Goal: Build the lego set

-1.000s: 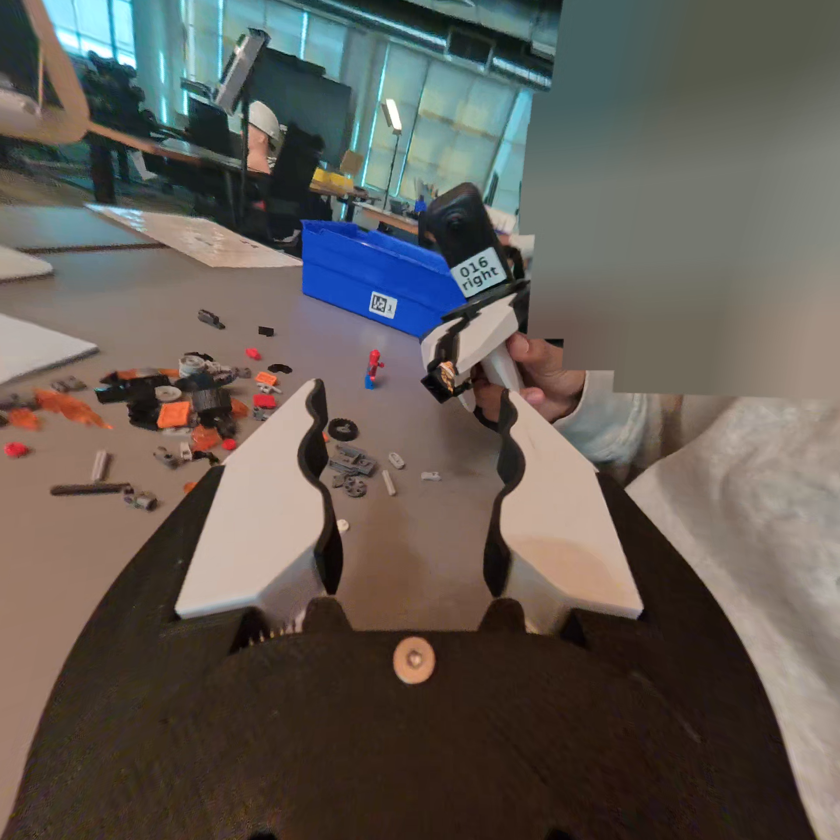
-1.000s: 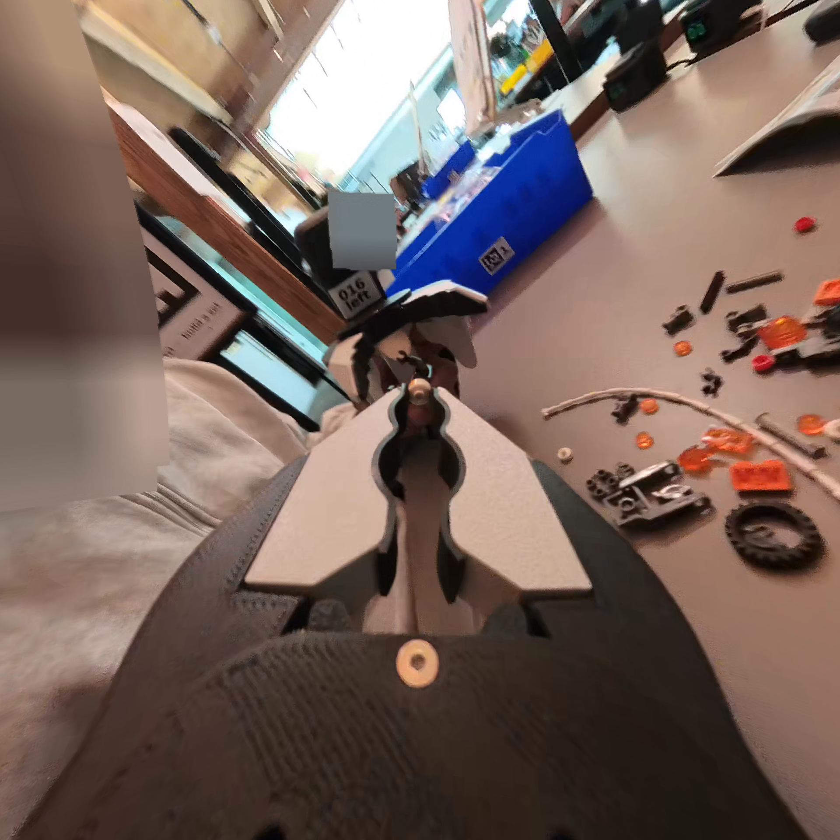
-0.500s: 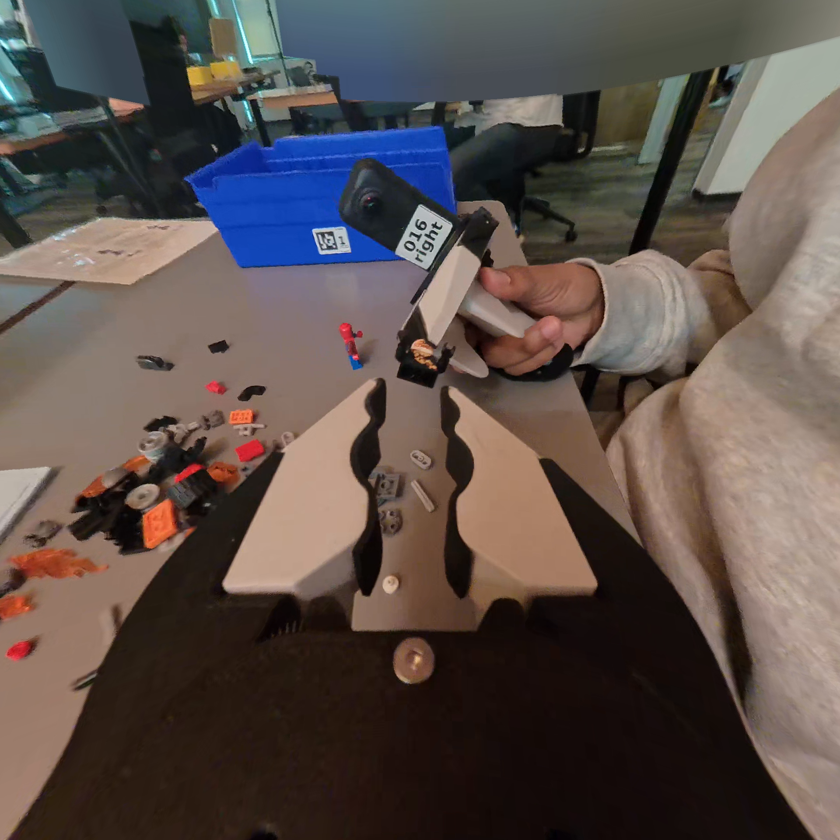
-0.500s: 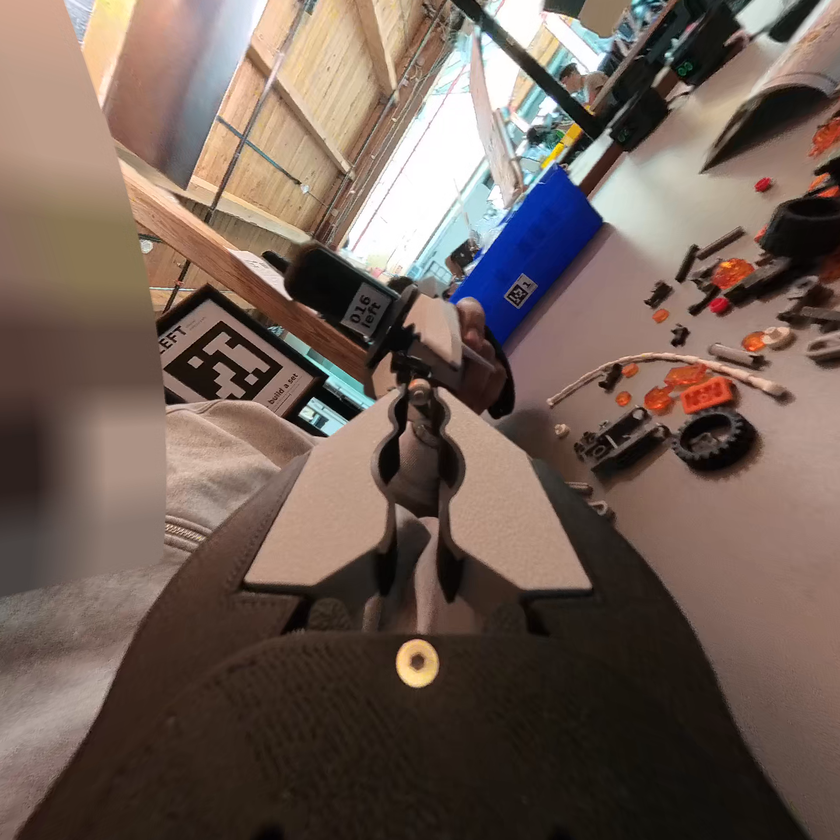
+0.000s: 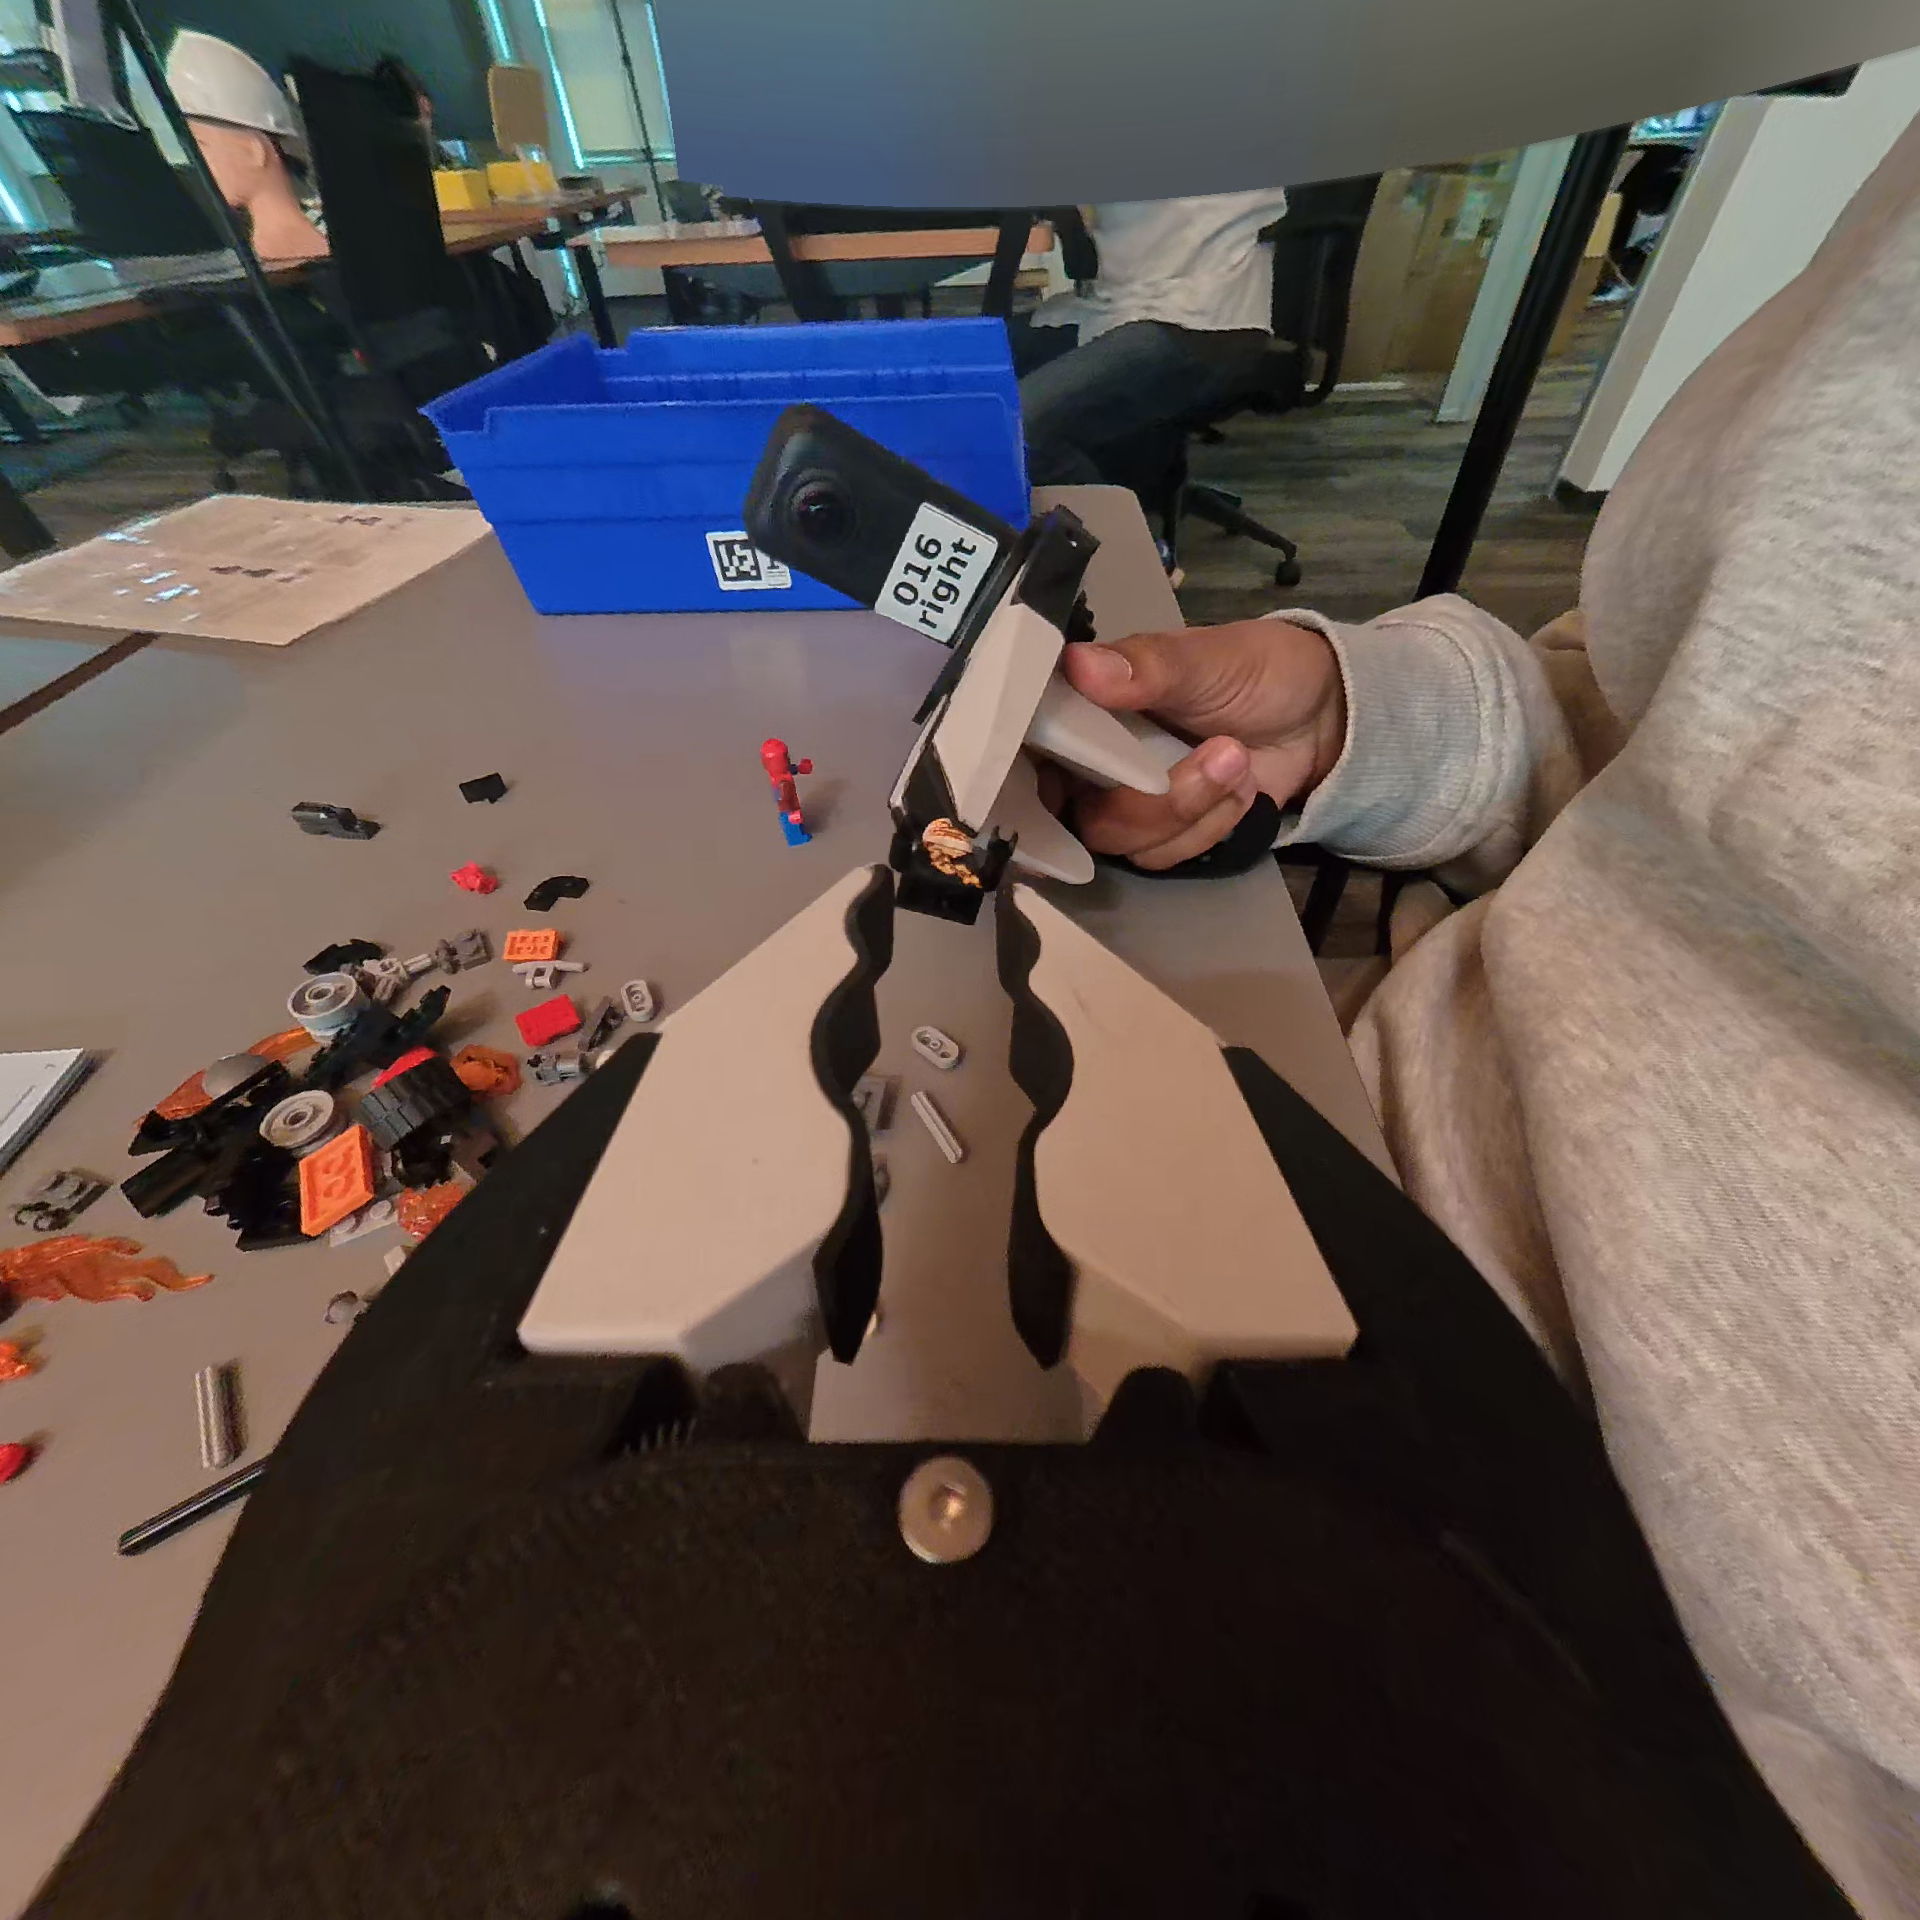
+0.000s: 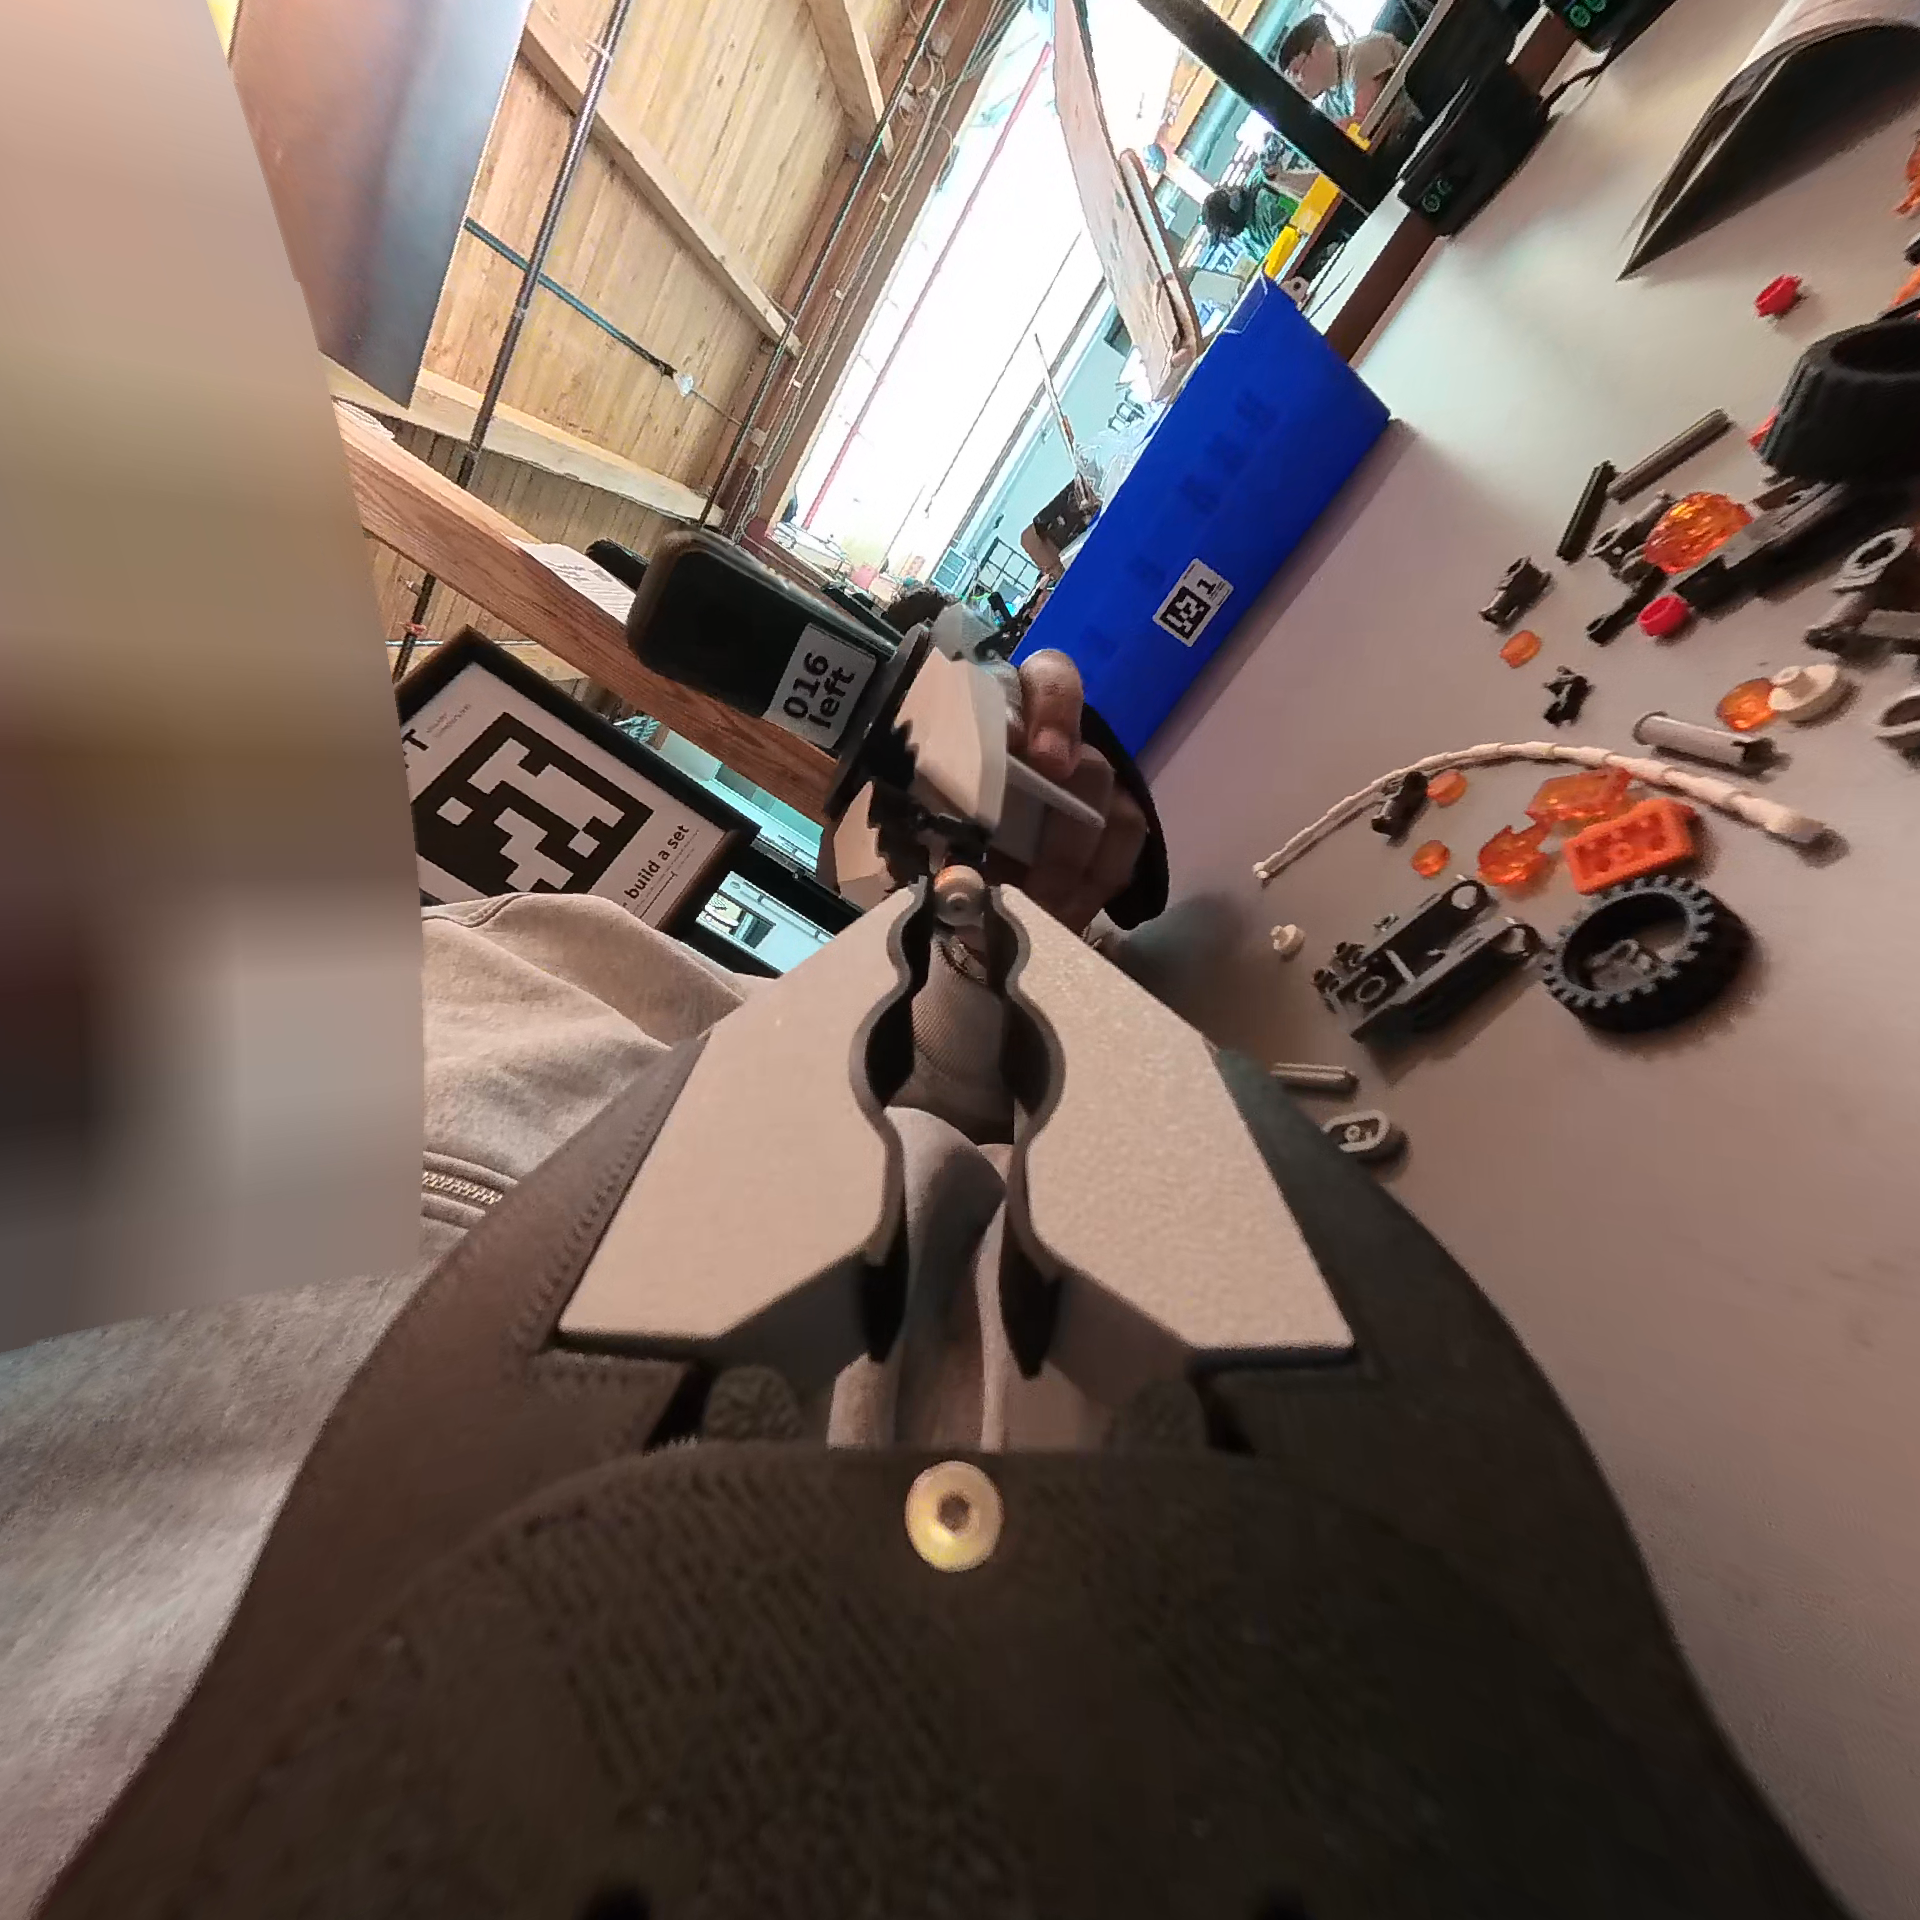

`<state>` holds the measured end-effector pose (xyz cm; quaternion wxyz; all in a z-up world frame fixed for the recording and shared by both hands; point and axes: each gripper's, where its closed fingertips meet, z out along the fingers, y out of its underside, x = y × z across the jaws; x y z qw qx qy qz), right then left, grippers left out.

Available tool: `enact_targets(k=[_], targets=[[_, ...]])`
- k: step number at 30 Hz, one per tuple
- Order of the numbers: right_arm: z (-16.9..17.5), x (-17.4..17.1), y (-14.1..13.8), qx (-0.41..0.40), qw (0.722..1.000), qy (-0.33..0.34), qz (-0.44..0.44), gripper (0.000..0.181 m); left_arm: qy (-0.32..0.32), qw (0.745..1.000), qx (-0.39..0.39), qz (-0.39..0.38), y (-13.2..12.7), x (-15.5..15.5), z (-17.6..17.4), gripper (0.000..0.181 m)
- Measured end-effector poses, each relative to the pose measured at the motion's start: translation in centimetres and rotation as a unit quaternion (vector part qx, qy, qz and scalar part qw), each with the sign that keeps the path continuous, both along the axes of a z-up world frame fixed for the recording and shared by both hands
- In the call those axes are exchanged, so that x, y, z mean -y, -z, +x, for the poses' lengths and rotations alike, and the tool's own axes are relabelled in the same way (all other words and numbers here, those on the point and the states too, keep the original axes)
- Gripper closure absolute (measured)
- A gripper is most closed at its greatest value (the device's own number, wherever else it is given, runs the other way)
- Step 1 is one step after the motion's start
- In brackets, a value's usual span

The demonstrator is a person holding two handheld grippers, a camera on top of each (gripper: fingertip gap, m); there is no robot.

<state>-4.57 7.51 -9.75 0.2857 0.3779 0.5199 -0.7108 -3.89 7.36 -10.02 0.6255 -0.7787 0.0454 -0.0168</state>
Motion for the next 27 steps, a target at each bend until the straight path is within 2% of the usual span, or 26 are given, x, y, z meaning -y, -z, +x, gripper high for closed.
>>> enact_targets(k=[10, 14, 16, 18, 22, 27], targets=[[0.1, -0.3, -1.0, -0.030, 0.999, 0.010, -0.028, 0.174, 0.016, 1.000, 0.020, 0.009, -0.4, 0.2, 0.3, 0.168], [-0.3, -3.1, -3.4, -0.126, 0.986, 0.091, -0.055, 0.174, 0.017, 0.999, 0.029, 0.015, -0.6, 0.5, 0.2, 0.169], [-0.2, -3.9, -4.2, -0.195, 0.971, 0.138, -0.019, 0.174, 0.016, 0.999, 0.029, 0.017, -0.7, 0.5, 0.2, 0.169], [0.2, -3.4, -4.1, -0.257, 0.951, 0.164, 0.049, 0.171, 0.017, 0.999, 0.028, 0.015, -0.6, 0.5, 0.2, 0.169], [0.3, -1.2, -2.5, -0.297, 0.928, 0.161, 0.159, 0.156, 0.020, 0.999, 0.026, 0.009, -0.4, 0.4, 0.4, 0.169], [0.9, -1.0, -2.9, -0.313, 0.926, 0.148, 0.147, 0.163, 0.023, 0.999, 0.030, 0.016, -0.7, 0.5, 0.4, 0.169]])
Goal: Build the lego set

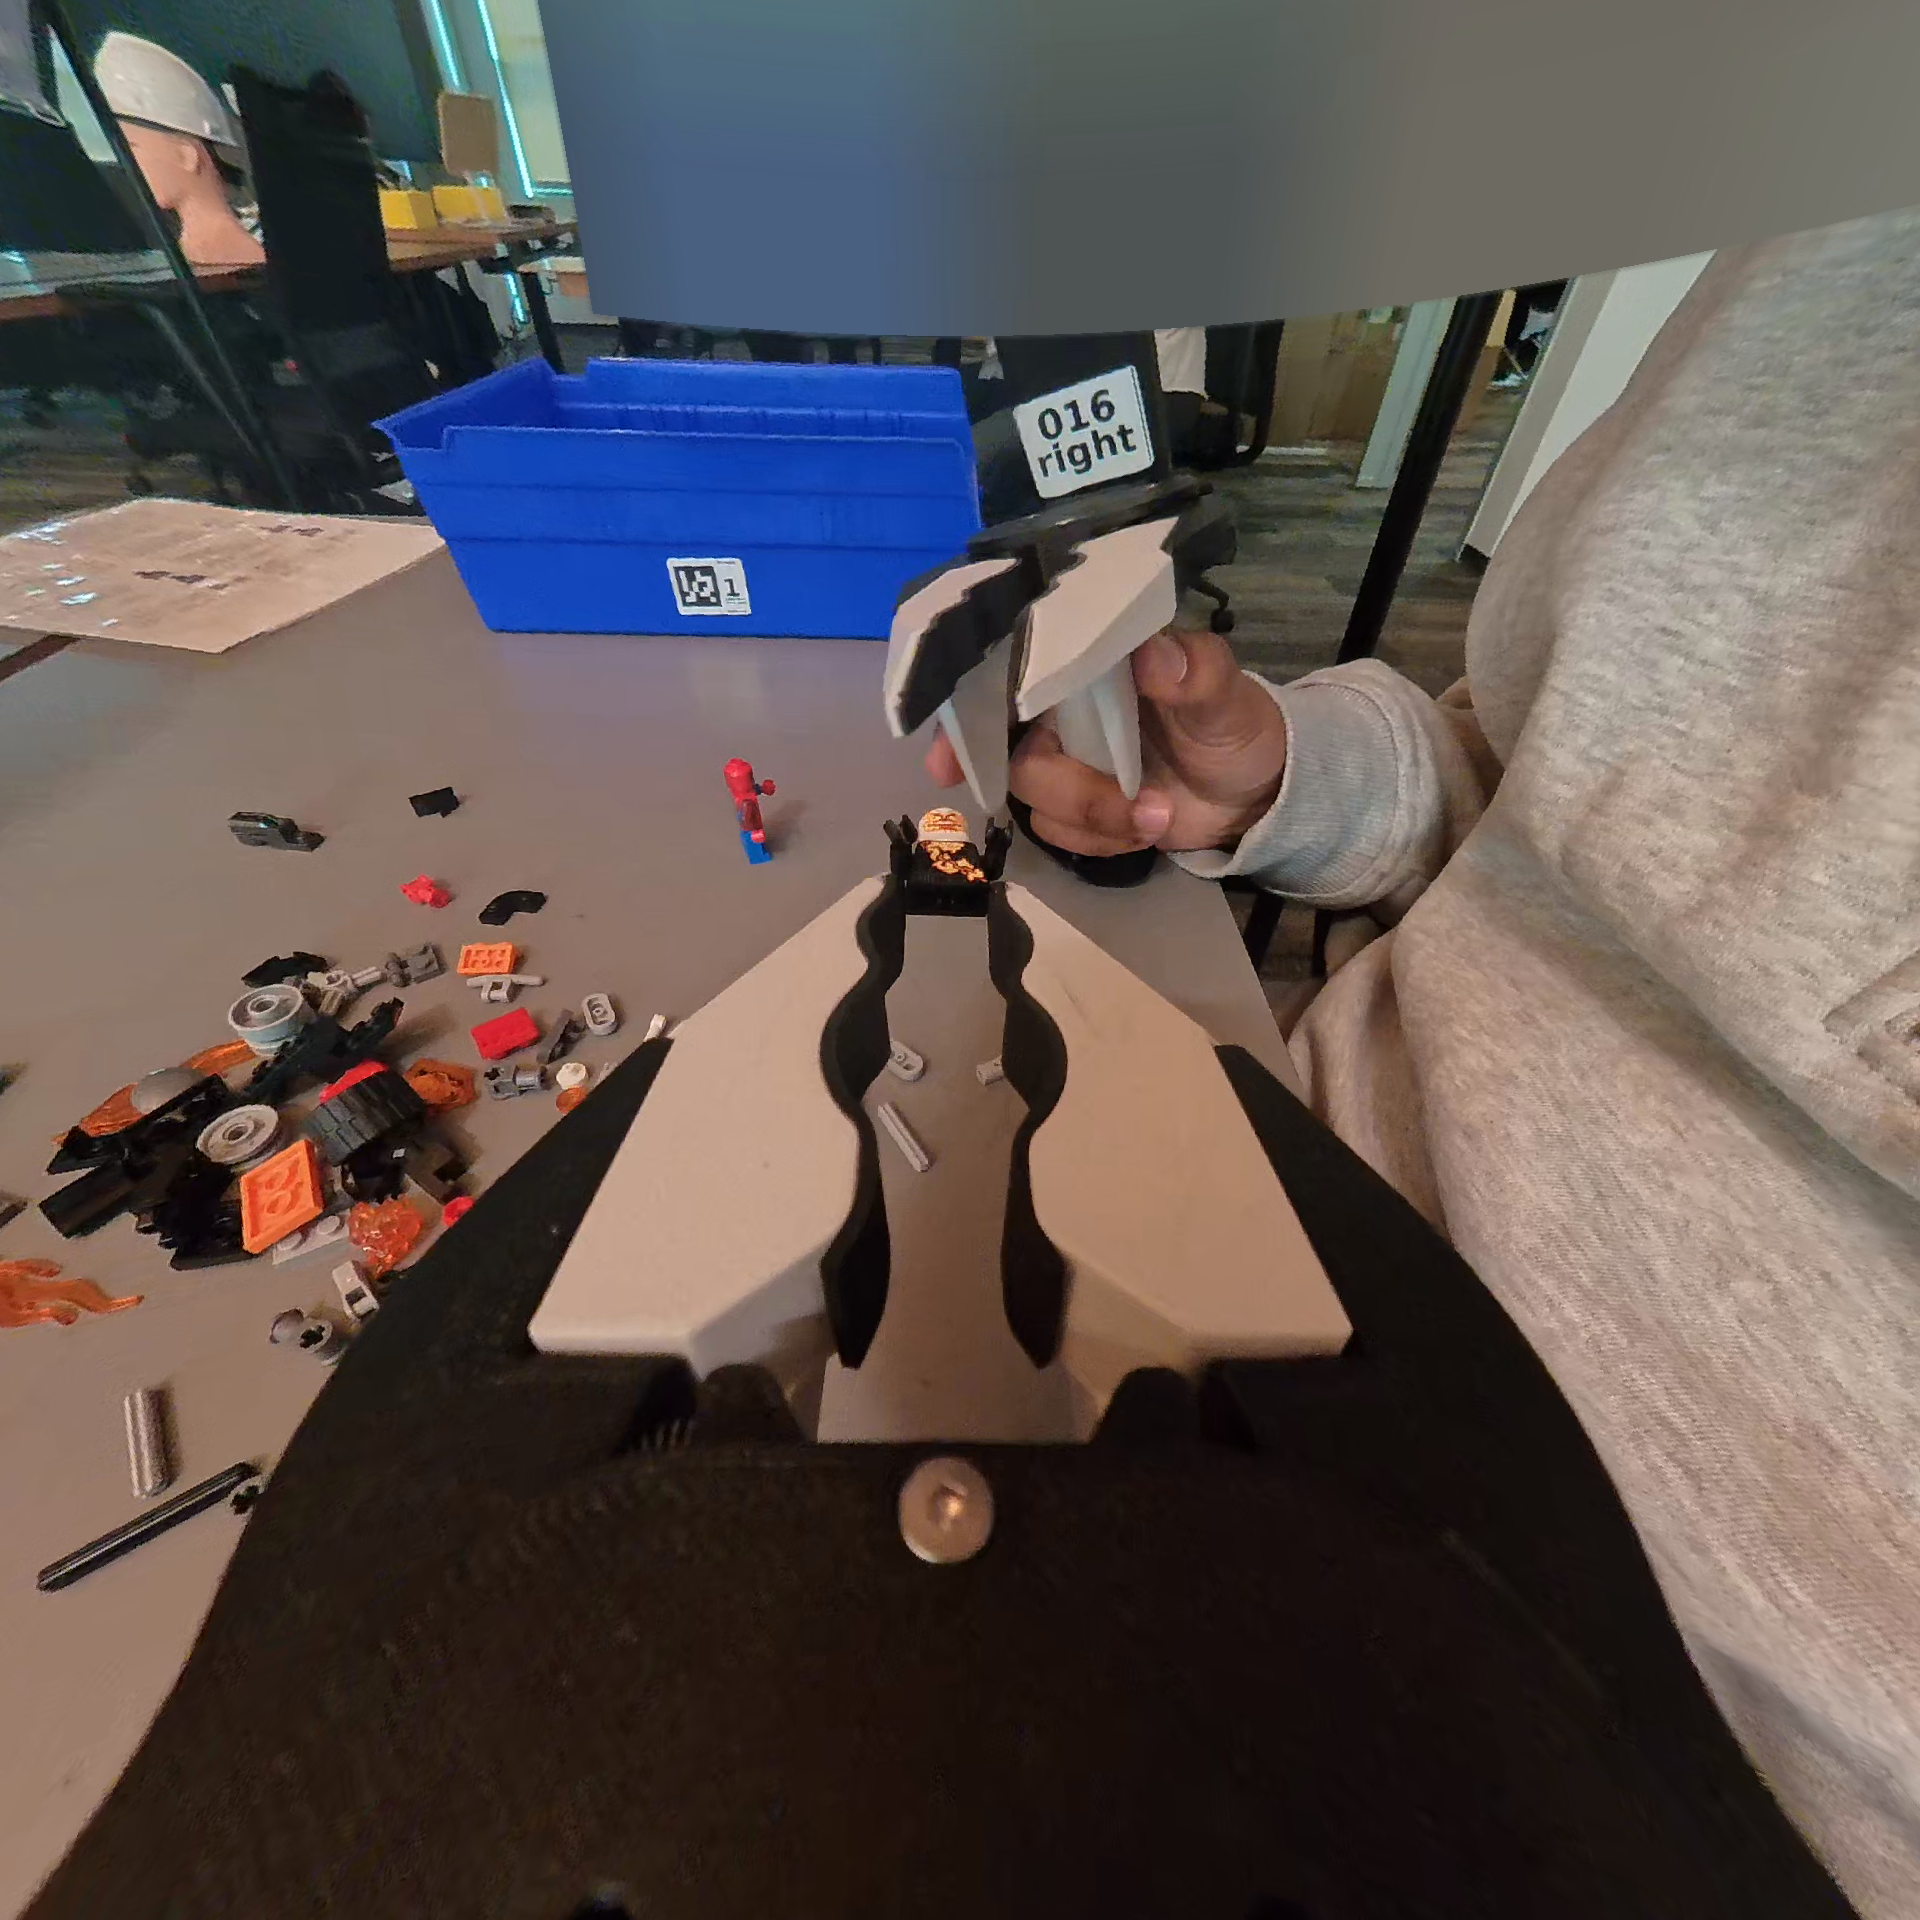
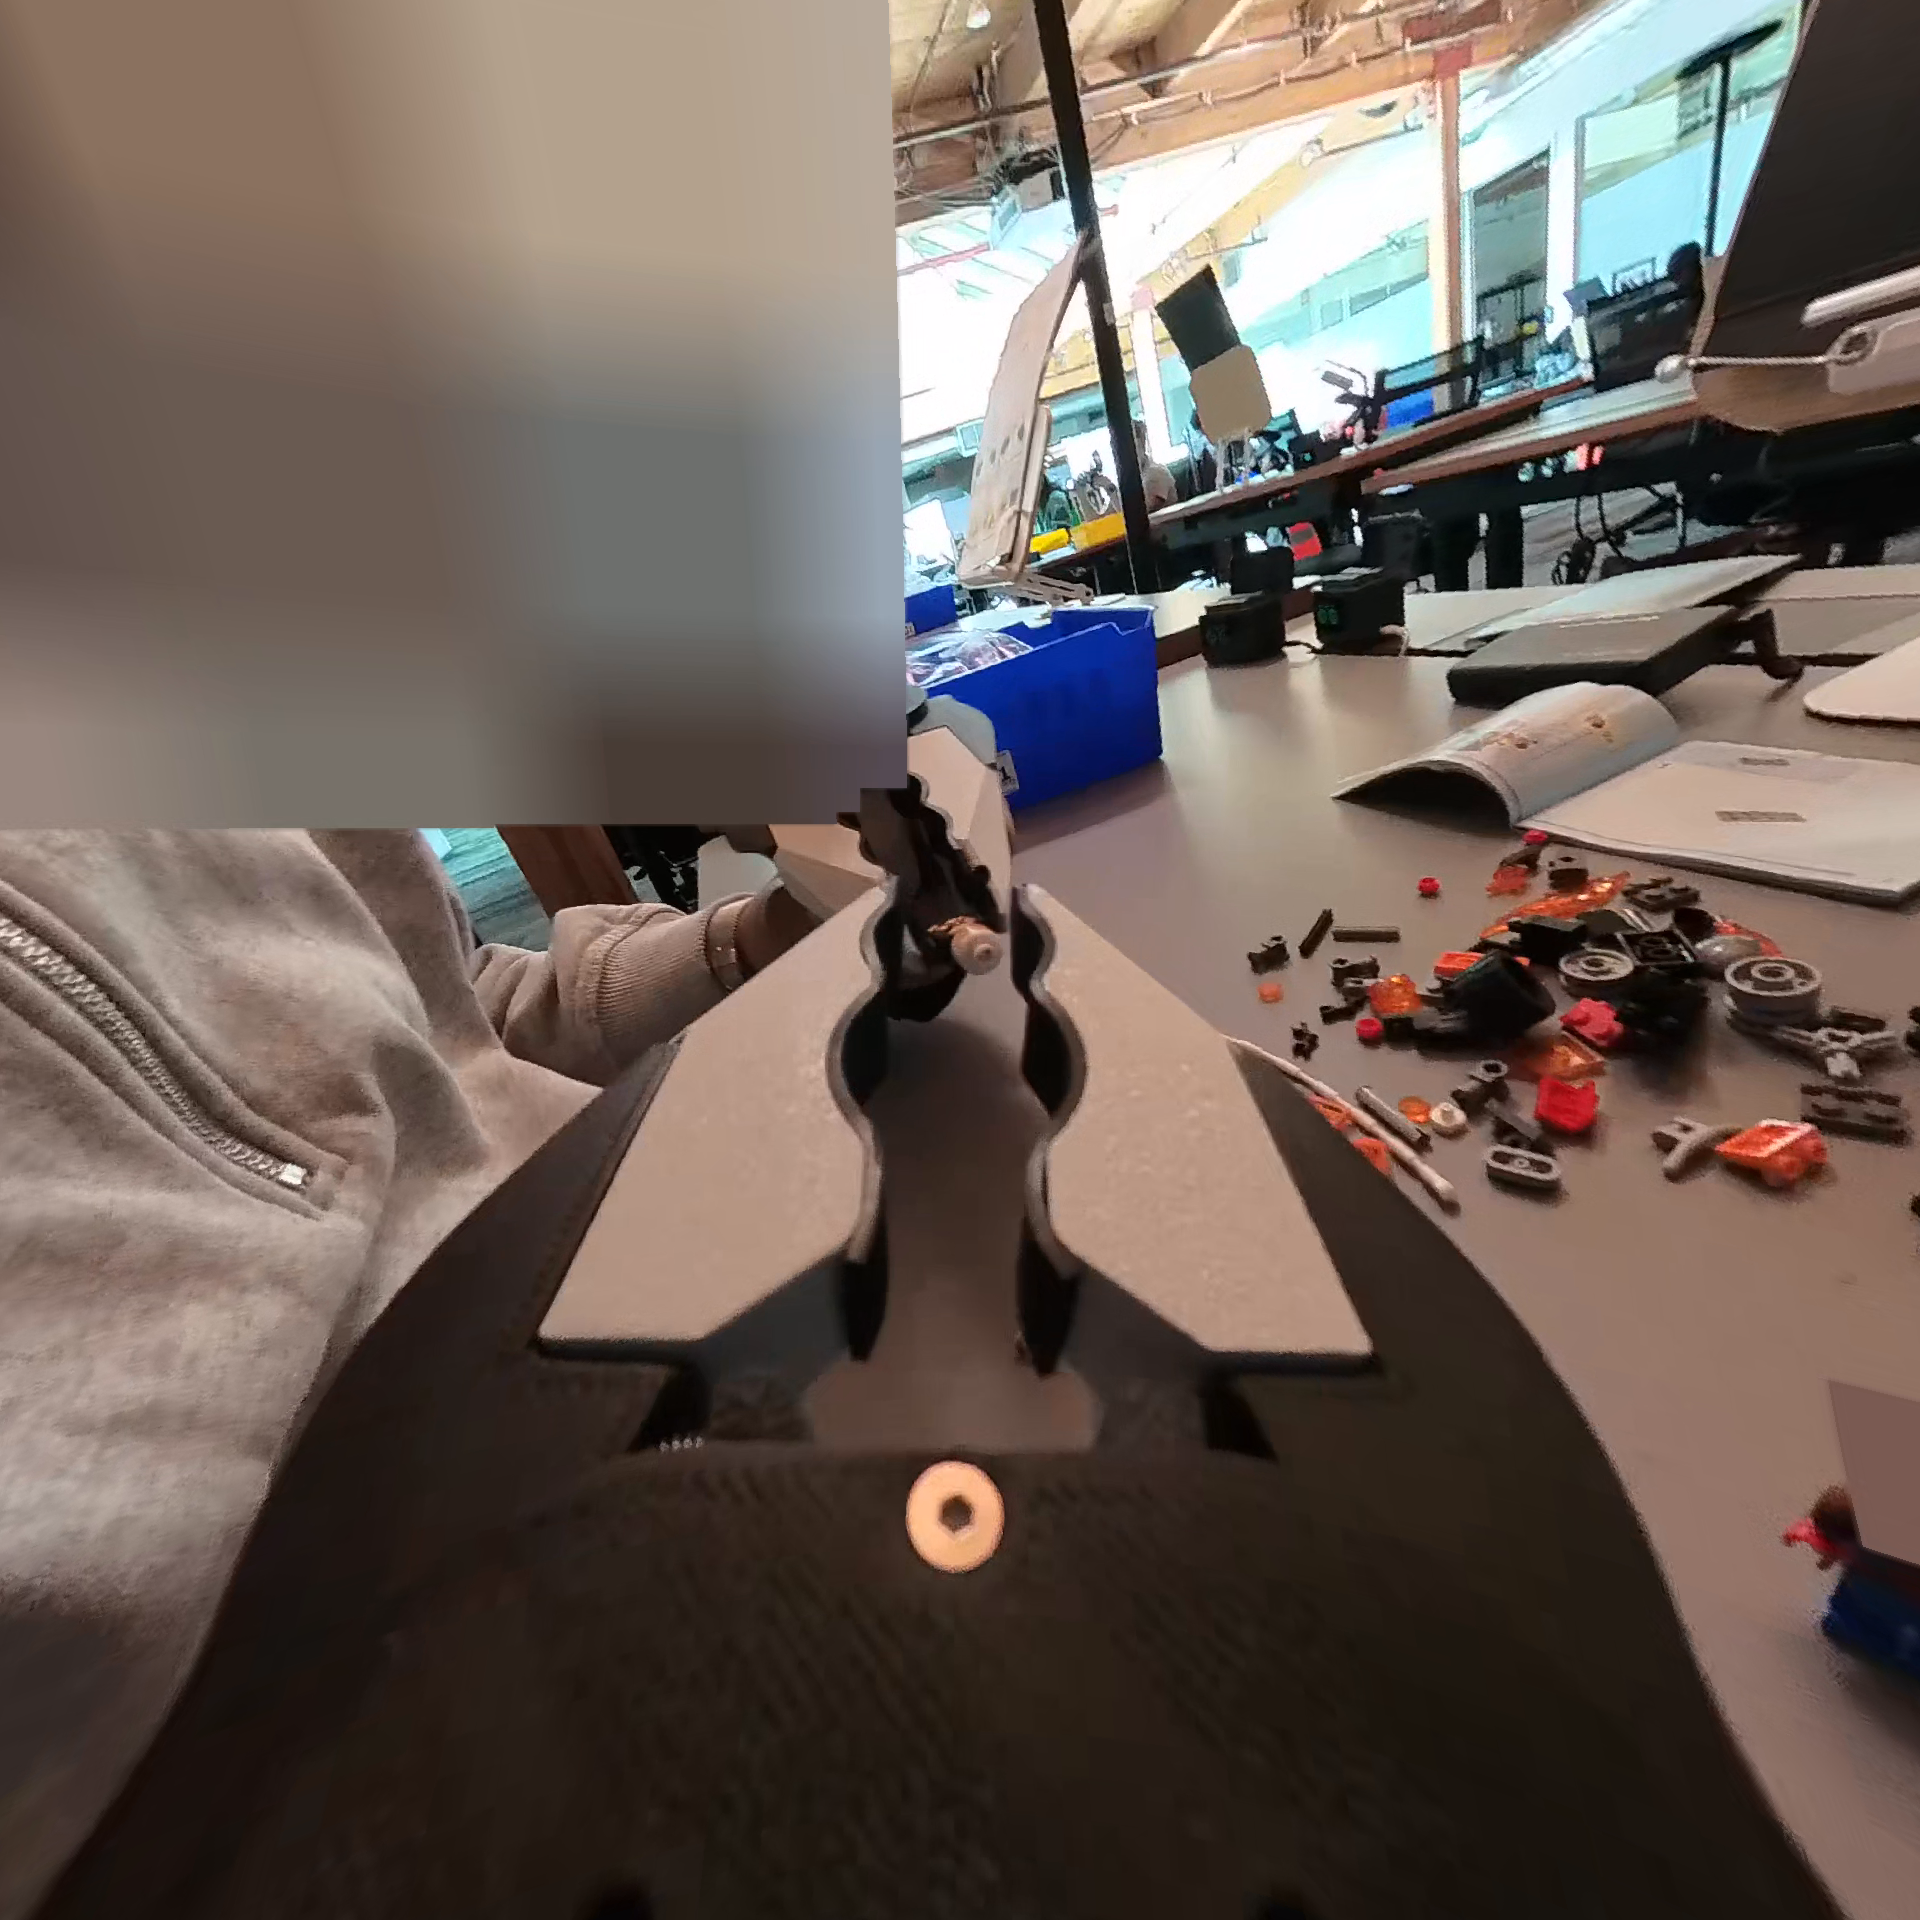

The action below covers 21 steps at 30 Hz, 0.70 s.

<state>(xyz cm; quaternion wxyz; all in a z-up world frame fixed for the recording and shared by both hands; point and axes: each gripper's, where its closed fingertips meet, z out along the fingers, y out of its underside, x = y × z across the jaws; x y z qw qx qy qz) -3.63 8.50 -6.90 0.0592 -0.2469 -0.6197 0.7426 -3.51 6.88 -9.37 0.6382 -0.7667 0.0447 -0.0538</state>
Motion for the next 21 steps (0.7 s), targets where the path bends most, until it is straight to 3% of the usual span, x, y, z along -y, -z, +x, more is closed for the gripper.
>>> enact_targets(k=[13, 21], targets=[[0.3, 1.9, 1.4, -0.018, 0.997, -0.008, 0.079, 0.168, 0.018, 1.000, 0.004, 0.024, -0.8, 0.3, 0.9, 0.169], [0.7, 2.0, 1.2, -0.027, 0.997, -0.019, 0.076, 0.172, 0.031, 0.999, 0.014, 0.018, -0.6, 0.2, 1.2, 0.169]])
